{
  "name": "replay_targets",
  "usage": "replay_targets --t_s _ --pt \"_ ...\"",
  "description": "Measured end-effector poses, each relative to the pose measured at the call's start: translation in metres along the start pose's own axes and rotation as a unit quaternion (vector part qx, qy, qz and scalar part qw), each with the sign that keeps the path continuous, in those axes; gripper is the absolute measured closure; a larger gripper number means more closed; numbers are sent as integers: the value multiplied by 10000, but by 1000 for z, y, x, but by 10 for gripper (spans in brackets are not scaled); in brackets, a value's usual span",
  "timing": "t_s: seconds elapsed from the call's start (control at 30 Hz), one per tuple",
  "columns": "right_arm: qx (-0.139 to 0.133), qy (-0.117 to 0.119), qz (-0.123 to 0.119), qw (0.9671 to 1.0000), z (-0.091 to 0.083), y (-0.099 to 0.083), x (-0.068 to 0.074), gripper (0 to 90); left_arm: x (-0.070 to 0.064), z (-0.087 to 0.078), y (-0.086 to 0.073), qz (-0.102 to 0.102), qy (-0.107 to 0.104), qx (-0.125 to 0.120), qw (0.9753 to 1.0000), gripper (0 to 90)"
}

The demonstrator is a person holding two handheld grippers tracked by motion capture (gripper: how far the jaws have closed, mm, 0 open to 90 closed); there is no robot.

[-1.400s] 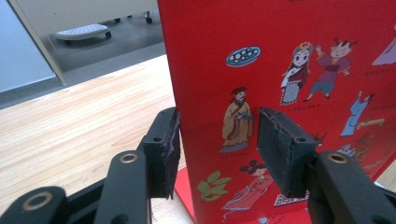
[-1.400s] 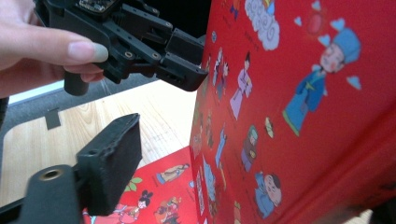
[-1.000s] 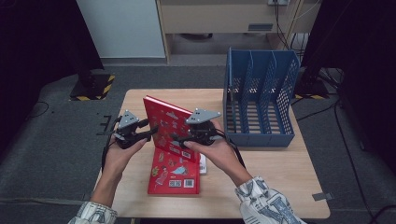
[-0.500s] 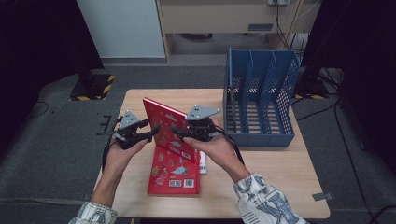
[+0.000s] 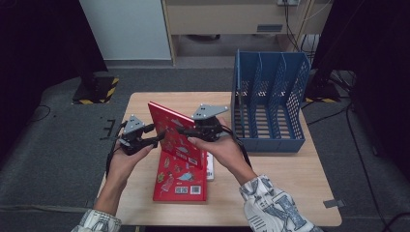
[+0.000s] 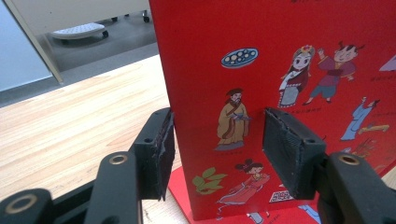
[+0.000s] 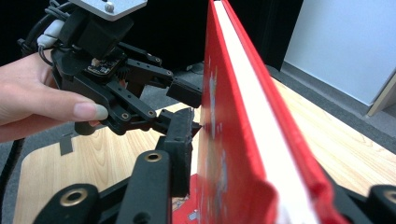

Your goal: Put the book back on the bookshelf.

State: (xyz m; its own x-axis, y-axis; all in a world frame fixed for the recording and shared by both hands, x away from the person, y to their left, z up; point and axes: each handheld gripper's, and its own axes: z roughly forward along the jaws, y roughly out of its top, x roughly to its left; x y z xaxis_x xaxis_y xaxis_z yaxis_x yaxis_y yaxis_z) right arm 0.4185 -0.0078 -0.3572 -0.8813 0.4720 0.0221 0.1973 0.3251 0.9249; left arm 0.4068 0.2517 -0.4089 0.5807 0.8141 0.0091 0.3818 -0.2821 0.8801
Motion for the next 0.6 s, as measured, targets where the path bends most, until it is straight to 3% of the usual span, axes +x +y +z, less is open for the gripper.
replay_targets --t_s 0.6 --pt "3 34 49 10000 3 9 -3 752 0 -1 0 9 -19 19 10000 431"
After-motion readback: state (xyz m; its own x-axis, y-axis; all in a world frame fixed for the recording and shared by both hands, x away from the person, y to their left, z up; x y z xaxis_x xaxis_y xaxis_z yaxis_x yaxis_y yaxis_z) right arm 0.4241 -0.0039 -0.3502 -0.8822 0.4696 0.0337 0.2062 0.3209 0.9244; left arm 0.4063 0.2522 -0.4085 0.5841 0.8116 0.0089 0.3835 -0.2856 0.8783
